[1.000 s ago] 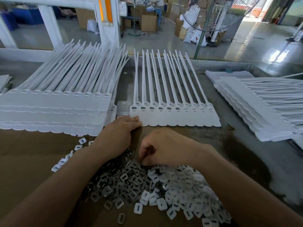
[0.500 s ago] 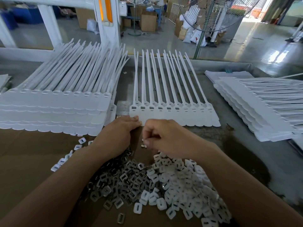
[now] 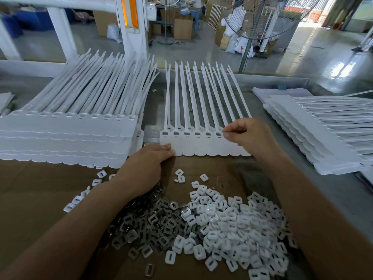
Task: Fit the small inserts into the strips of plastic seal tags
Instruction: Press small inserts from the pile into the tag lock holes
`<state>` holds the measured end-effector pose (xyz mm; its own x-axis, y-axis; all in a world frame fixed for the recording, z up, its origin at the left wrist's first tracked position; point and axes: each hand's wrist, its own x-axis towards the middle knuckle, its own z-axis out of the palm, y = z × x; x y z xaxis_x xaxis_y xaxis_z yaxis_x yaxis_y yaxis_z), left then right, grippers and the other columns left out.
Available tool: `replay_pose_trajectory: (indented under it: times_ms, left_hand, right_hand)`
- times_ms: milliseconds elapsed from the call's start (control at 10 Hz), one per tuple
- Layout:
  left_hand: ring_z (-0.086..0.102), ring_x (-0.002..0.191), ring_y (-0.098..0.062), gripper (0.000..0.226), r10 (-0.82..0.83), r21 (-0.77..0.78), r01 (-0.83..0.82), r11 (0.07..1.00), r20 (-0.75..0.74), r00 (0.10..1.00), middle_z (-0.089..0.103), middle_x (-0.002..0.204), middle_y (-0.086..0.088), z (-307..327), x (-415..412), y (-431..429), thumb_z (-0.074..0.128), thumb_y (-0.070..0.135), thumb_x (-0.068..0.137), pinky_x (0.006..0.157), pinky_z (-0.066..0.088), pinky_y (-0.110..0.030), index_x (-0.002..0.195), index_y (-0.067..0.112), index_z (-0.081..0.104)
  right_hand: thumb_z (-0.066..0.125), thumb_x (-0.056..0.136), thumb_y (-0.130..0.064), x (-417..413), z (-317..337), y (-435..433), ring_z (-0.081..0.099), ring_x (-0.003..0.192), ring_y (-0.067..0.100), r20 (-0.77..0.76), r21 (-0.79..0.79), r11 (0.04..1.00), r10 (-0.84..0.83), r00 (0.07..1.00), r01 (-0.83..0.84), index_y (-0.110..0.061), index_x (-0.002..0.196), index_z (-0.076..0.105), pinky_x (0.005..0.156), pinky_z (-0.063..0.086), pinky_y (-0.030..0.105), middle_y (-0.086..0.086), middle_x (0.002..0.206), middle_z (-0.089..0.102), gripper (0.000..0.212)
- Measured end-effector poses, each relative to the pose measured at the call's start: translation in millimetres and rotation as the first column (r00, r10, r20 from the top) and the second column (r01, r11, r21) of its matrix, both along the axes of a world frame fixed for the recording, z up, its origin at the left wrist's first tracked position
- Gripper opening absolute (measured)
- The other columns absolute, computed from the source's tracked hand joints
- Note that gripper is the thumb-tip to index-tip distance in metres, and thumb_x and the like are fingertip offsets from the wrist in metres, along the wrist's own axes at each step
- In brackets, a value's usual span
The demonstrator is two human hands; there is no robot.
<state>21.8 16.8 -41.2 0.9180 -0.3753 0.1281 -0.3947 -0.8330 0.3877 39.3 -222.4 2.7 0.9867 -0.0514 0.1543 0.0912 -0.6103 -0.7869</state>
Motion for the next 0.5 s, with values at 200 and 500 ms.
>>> replay_pose_trajectory:
  times_ms: [200,500]
  left_hand:
    - [0.02,0.135,-0.005,0.057,0.004,-0.015,-0.004,1.0,-0.005,1.0,0.03,0.147,0.01,-1,0,0,0.033,-0.006,0.088,0.102,0.005,-0.01,0.135,0.024,0.041]
    - [0.02,0.136,-0.006,0.056,0.009,-0.023,-0.009,1.0,-0.017,1.0,0.03,0.147,0.01,0,-2,0,0.032,-0.005,0.089,0.107,0.007,-0.017,0.135,0.025,0.041]
  right_hand:
    - [0.06,0.086,-0.007,27,-14,-18,0.055,0.067,0.003,-0.039,0.009,0.99,-0.144,0.989,0.144,-0.023,0.075,0.063,0.059,0.042,0.018,-0.008,0.075,0.062,0.02]
    - [0.061,0.086,-0.012,37,-25,-17,0.058,0.086,0.014,-0.087,-0.111,0.983,-0.155,0.984,0.146,-0.03,0.064,0.06,0.079,0.048,0.03,-0.005,0.083,0.063,0.028]
